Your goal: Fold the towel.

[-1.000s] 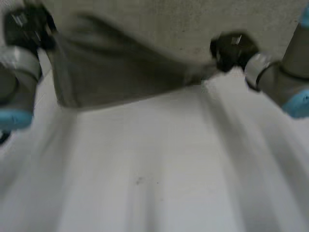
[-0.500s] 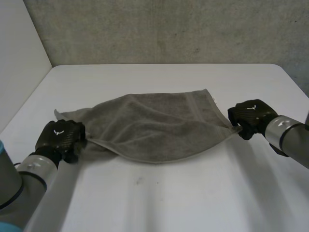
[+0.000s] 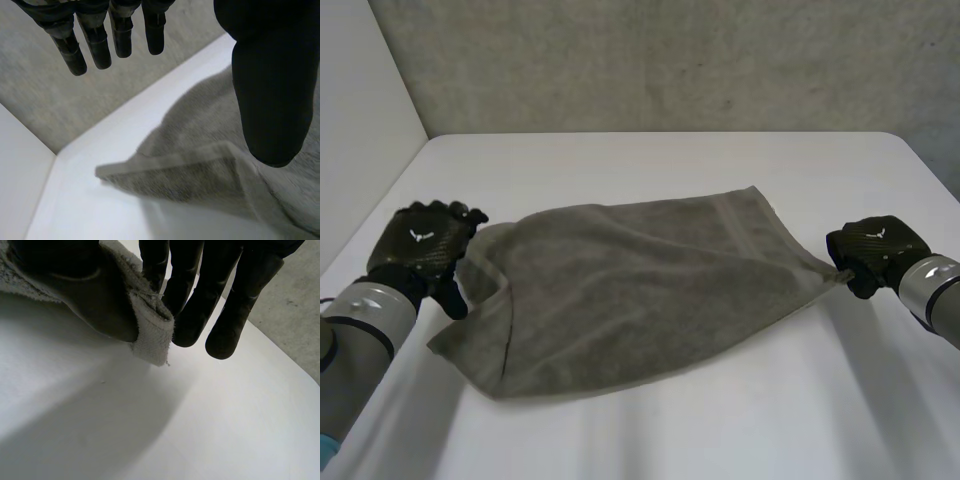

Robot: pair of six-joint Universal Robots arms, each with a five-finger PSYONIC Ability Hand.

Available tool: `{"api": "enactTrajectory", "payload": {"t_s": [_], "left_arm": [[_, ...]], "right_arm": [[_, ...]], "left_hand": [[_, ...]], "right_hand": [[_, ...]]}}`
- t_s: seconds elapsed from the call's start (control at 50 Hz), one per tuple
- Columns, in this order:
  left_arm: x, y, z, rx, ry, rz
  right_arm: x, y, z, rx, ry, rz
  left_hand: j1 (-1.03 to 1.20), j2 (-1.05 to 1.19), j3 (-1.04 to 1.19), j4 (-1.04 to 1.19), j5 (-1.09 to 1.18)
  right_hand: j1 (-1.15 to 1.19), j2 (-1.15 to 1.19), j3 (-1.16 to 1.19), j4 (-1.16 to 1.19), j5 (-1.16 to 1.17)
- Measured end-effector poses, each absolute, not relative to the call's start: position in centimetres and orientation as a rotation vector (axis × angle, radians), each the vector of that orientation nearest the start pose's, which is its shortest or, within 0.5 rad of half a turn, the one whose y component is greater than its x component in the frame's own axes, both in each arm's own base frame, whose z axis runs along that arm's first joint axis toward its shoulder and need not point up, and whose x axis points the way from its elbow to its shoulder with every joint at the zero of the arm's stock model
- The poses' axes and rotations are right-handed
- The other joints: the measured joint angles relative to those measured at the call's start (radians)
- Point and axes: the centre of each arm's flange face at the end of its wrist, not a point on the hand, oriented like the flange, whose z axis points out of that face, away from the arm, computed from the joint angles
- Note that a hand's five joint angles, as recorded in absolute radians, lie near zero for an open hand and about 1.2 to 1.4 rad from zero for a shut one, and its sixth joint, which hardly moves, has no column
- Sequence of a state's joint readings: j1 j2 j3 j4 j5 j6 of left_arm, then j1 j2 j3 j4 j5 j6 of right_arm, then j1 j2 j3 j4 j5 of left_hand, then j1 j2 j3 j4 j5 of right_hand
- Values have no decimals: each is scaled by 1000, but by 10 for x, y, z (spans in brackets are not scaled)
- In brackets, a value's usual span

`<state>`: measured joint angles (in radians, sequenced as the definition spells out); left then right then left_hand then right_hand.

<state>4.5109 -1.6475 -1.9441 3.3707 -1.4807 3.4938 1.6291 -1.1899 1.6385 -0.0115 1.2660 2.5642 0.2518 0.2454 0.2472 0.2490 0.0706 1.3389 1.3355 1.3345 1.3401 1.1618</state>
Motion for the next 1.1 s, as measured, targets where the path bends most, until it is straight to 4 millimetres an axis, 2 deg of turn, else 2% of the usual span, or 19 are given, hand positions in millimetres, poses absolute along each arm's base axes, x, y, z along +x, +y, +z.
{"api": "enactTrajectory", "payload": {"t_s": [0.14, 0.24, 0.5, 0.74, 1.1], "left_arm": [[-193, -232, 178, 796, 2470, -1771], [-191, -219, 176, 806, 2552, -1672], [-192, -189, 202, 872, 2543, -1803], [-192, -160, 178, 967, 2655, -1713], [-192, -173, 140, 950, 2721, -1609]], "right_arm": [[179, -315, 168, -1075, 2429, -1713], [179, -315, 166, -1077, 2430, -1709], [179, -315, 162, -1080, 2435, -1696], [180, -315, 162, -1081, 2434, -1692], [181, -313, 161, -1085, 2433, -1687]], "left_hand": [[10, 20, 17, 13, 21], [23, 30, 28, 25, 32], [232, 239, 236, 235, 237], [286, 293, 291, 288, 292], [297, 304, 301, 300, 304]], "right_hand": [[0, 0, 0, 0, 0], [0, 0, 0, 0, 0], [0, 0, 0, 0, 0], [0, 0, 0, 0, 0], [0, 0, 0, 0, 0]]}}
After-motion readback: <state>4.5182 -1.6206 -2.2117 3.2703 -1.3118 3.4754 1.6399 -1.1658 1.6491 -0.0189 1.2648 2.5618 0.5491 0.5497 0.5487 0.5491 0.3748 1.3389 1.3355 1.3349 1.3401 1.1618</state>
